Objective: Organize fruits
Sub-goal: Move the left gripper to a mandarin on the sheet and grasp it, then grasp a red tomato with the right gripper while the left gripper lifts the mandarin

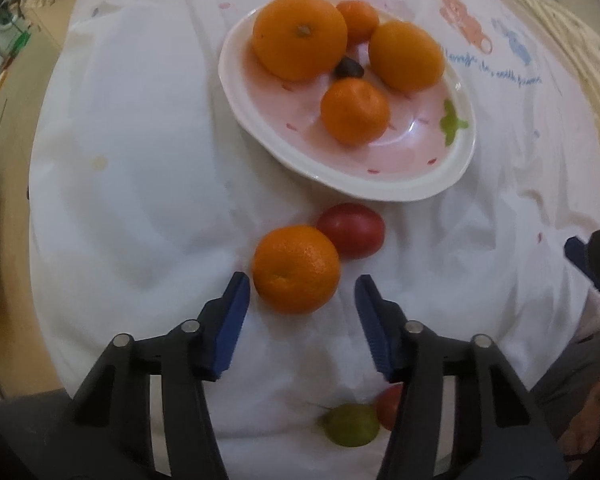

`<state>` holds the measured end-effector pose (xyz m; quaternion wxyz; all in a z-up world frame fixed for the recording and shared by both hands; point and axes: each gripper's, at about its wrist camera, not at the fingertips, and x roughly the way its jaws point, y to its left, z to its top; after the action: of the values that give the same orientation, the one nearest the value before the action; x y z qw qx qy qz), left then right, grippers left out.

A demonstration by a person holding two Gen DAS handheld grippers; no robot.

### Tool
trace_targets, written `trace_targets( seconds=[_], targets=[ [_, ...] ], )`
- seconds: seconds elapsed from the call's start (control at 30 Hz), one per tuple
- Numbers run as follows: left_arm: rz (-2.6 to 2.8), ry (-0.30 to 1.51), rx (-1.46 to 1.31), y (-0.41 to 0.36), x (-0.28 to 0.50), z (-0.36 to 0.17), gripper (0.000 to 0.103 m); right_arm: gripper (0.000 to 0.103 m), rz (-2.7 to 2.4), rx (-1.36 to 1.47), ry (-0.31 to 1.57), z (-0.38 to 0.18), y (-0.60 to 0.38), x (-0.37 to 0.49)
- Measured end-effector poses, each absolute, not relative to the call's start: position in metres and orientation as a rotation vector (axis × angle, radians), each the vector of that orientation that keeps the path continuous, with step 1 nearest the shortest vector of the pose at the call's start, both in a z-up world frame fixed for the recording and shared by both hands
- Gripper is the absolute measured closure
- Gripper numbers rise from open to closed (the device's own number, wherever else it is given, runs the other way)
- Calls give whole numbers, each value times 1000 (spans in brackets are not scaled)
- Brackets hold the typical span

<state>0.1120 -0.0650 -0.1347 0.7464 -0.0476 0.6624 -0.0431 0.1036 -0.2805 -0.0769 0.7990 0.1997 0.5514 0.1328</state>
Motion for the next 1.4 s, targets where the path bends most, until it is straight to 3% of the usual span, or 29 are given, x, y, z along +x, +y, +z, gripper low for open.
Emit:
trace_targets(
  seconds=[0.07, 0.33, 0.53, 0.8, 0.97, 1.23, 1.4],
  targets=[
    [-87, 1446, -61, -69, 112, -135, 66, 10, 285, 429, 1188, -78, -280, 104],
    [-83, 1416, -66, -58, 100, -118, 67, 10, 299, 410, 1185, -77, -278, 102],
    [-105, 1328, -102, -41, 77, -77, 67, 11, 369, 450, 1246, -84, -273, 89],
    [-94, 1306, -148, -28, 64, -66, 67, 46, 472, 535, 1401, -114, -242, 52],
    [-87, 1288, -153, -27, 66, -65, 67, 59, 436, 590, 1465, -137, -231, 41],
    [-83, 1290, -172, -24, 68, -63, 67, 71, 402, 652, 1478, -153, -227, 39],
    [-75, 1308, -193, -18, 71, -65, 67, 72, 406, 663, 1450, -148, -230, 40]
  ],
)
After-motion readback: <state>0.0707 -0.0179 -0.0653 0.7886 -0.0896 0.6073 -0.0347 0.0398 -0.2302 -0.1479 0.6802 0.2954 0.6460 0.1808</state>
